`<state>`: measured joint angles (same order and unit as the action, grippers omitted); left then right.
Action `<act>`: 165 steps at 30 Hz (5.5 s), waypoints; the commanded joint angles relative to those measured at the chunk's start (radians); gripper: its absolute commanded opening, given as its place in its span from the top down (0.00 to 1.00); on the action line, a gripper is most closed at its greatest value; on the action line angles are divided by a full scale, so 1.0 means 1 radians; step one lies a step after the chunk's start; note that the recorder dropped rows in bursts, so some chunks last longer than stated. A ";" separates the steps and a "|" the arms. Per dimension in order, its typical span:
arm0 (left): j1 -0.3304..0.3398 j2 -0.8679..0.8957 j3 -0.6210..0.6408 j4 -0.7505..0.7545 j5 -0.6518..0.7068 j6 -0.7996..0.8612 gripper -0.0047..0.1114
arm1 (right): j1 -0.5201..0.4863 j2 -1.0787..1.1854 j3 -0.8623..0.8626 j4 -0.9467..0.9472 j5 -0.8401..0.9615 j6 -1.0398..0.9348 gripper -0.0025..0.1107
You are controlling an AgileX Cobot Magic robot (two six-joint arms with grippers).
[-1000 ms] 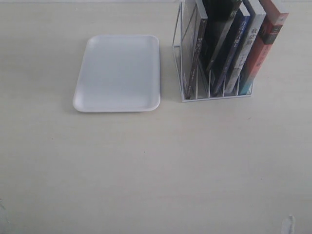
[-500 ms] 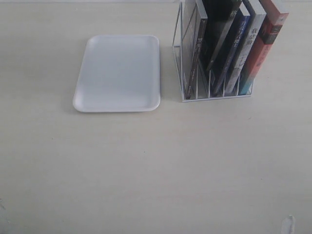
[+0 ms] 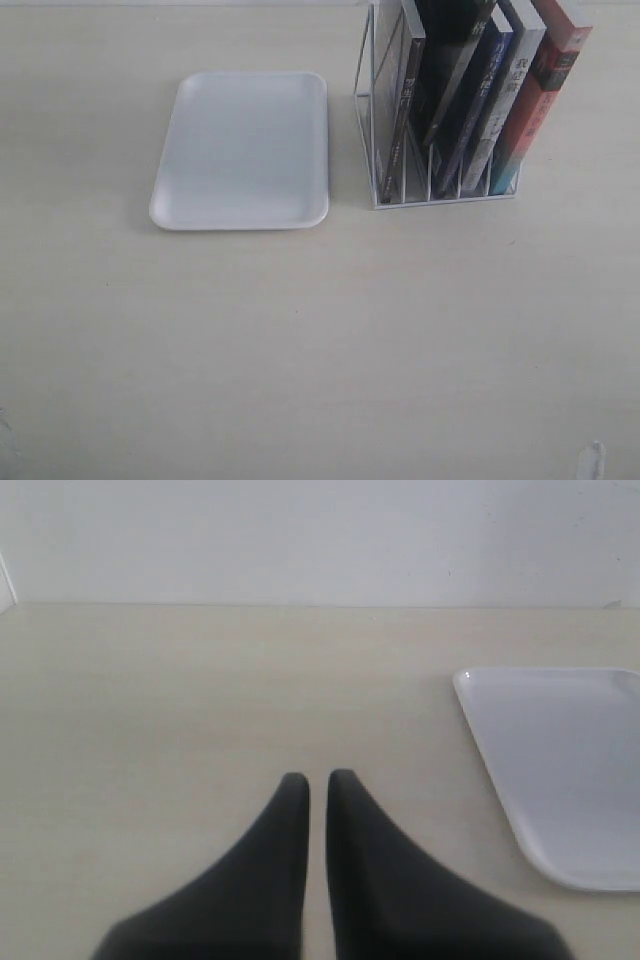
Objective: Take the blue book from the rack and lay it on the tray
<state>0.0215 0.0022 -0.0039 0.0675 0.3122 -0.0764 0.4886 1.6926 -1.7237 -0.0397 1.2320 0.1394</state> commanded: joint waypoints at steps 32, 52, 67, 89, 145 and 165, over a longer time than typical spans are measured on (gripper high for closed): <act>-0.008 -0.002 0.004 0.002 -0.006 0.002 0.91 | -0.001 0.050 -0.100 -0.091 -0.011 0.007 0.65; -0.008 -0.002 0.004 0.002 -0.006 0.002 0.91 | -0.003 0.135 -0.100 -0.130 -0.011 0.001 0.66; -0.008 -0.002 0.004 0.002 -0.006 0.002 0.91 | -0.003 0.181 -0.100 -0.153 -0.011 0.001 0.66; -0.008 -0.002 0.004 0.002 -0.006 0.002 0.91 | -0.003 0.236 -0.067 -0.149 -0.011 0.014 0.73; -0.008 -0.002 0.004 0.002 -0.006 0.002 0.91 | -0.001 -0.301 -0.082 -0.111 -0.186 0.035 0.98; -0.008 -0.002 0.004 0.002 -0.006 0.002 0.91 | 0.134 -0.426 0.010 0.706 -0.115 -0.899 0.98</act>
<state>0.0215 0.0022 -0.0039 0.0675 0.3122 -0.0764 0.5538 1.2794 -1.7473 0.6616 1.1293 -0.6493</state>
